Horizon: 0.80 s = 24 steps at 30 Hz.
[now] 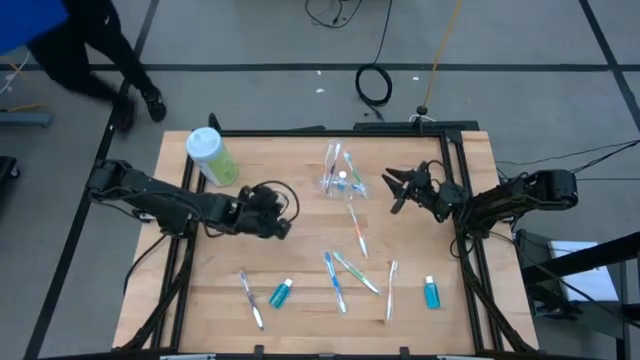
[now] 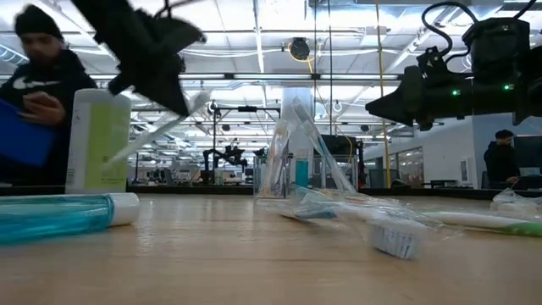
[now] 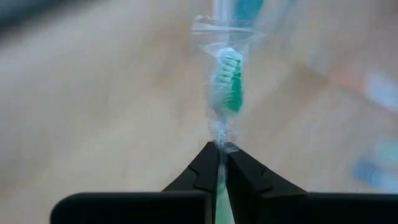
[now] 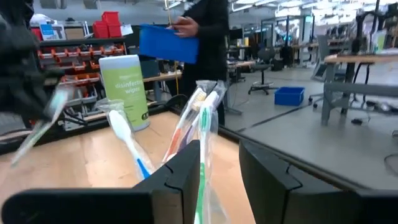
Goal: Pick & Place toothbrushing station
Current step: Put the left green toothbrush into the transparent organizer
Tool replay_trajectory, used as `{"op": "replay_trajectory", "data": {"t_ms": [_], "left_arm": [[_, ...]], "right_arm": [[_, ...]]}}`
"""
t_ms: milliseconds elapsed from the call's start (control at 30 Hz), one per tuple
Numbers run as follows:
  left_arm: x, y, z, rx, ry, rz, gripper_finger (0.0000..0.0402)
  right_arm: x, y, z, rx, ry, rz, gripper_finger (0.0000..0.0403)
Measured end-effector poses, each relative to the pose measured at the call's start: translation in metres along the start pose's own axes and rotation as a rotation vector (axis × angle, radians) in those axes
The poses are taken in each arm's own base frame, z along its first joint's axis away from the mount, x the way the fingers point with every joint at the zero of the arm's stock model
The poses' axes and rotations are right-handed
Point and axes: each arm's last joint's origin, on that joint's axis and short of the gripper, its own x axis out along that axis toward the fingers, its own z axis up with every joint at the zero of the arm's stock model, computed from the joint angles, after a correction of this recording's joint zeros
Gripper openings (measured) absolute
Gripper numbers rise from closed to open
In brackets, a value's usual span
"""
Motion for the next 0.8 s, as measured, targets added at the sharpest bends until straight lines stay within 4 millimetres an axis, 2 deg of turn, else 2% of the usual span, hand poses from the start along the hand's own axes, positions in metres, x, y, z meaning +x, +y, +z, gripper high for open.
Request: {"op": "replay_trajectory", "data": {"t_ms": [167, 300, 400, 500, 633, 800], "left_arm": [[-0.005, -0.017, 0.044, -0.066, -0.464, -0.013, 0.0004], [-0.002, -0.018, 0.076, -0.118, -0.659, -0.028, 0.0010], [0.011, -0.016, 0.091, -0.124, -0.751, 0.002, 0.0005], [0.037, -0.015, 0.098, -0.152, -0.794, 0.037, 0.0004], [0.080, -0.013, 0.098, -0.191, -0.818, 0.030, 0.0012], [0.126, -0.012, 0.081, -0.133, -0.743, 0.059, 0.0003]], "right_arm": [[0.000, 0.000, -0.002, 0.065, 0.022, -0.002, 0.0105], [0.000, 0.000, -0.004, 0.065, 0.041, -0.004, 0.0105], [0.000, 0.000, -0.005, 0.056, 0.051, -0.005, 0.0105], [0.000, 0.000, -0.005, 0.049, 0.049, -0.005, 0.0105], [0.000, 0.000, -0.005, 0.047, 0.048, -0.005, 0.0105], [0.000, 0.000, -0.005, 0.038, 0.048, -0.006, 0.0105]]}}
